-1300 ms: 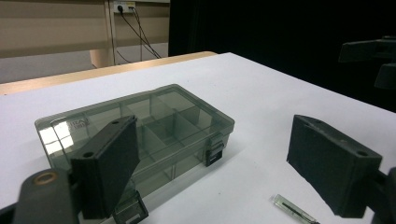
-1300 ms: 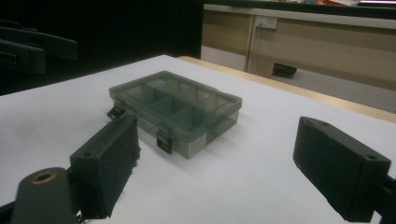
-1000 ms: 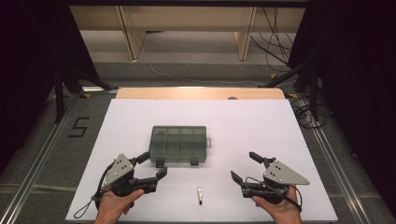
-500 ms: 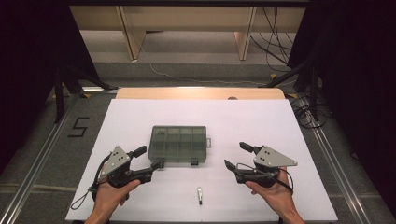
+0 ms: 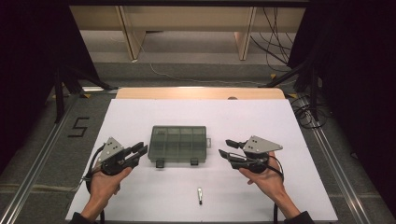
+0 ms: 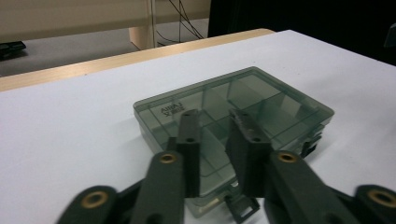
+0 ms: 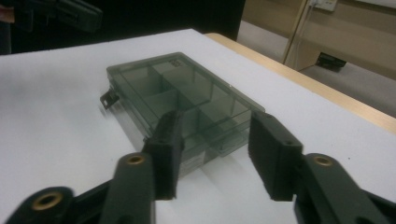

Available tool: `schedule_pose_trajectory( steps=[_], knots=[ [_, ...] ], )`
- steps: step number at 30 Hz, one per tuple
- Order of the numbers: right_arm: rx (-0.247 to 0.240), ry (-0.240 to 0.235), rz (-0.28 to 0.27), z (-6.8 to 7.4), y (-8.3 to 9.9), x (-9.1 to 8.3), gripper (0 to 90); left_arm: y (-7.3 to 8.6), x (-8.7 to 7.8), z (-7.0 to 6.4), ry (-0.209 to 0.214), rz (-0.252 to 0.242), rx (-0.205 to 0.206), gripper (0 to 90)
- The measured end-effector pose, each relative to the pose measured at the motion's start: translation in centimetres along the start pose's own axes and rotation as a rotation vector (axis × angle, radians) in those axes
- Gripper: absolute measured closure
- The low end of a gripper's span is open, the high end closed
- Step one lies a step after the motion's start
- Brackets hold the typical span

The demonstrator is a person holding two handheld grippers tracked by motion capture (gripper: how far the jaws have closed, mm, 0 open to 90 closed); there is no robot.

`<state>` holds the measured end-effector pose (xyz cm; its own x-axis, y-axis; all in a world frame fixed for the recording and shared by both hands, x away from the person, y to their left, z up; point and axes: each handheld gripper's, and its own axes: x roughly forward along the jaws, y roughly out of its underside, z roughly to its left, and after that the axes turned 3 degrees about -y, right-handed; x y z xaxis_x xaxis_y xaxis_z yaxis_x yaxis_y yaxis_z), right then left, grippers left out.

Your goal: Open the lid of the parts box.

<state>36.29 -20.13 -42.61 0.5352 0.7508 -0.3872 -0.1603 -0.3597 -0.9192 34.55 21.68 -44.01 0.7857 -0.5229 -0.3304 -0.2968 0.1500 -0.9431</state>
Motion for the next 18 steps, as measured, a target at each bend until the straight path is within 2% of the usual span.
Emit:
schedule_pose_trajectory(
  steps=[1, 2, 5, 7, 11, 12, 13, 14, 15, 17, 18],
  knots=[
    [0.000, 0.000, 0.000, 0.0, 0.0, 0.0, 59.3, 0.0, 0.2, 0.3, 0.001, 0.004, 0.015, 77.5],
    [-0.009, -0.007, 0.014, 0.0, 0.0, 0.5, 64.4, 0.2, 0.6, 0.6, -0.003, 0.009, 0.011, 81.9],
    [-0.029, -0.019, 0.042, -0.2, 0.0, 1.0, 70.2, 0.4, 1.2, 1.2, 0.000, 0.025, 0.037, 86.6],
    [-0.036, -0.022, 0.054, -0.3, 0.1, 1.4, 75.3, 0.7, 1.6, 1.5, -0.011, 0.042, 0.037, 88.9],
    [-0.061, -0.048, 0.084, -0.6, 0.2, 2.1, 84.5, 1.4, 2.4, 2.5, -0.029, 0.093, 0.057, 89.3],
    [-0.069, -0.050, 0.090, -0.6, 0.2, 2.3, 86.1, 1.4, 2.4, 2.5, -0.029, 0.093, 0.057, 89.4],
    [-0.080, -0.057, 0.096, -0.7, 0.2, 2.5, 87.7, 1.7, 2.7, 2.8, -0.041, 0.120, 0.069, 89.4],
    [-0.087, -0.061, 0.101, -0.8, 0.3, 2.7, 88.8, 1.8, 2.9, 3.0, -0.042, 0.132, 0.068, 89.4],
    [-0.092, -0.062, 0.111, -0.8, 0.3, 2.9, 89.7, 2.0, 3.1, 2.9, -0.045, 0.143, 0.047, 89.4],
    [-0.095, -0.064, 0.120, -0.9, 0.4, 3.2, 90.0, 2.0, 3.3, 3.0, -0.042, 0.149, 0.057, 89.5],
    [-0.101, -0.073, 0.140, -1.0, 0.7, 3.7, 90.0, 2.2, 3.6, 2.8, -0.025, 0.168, 0.042, 89.4]
  ],
)
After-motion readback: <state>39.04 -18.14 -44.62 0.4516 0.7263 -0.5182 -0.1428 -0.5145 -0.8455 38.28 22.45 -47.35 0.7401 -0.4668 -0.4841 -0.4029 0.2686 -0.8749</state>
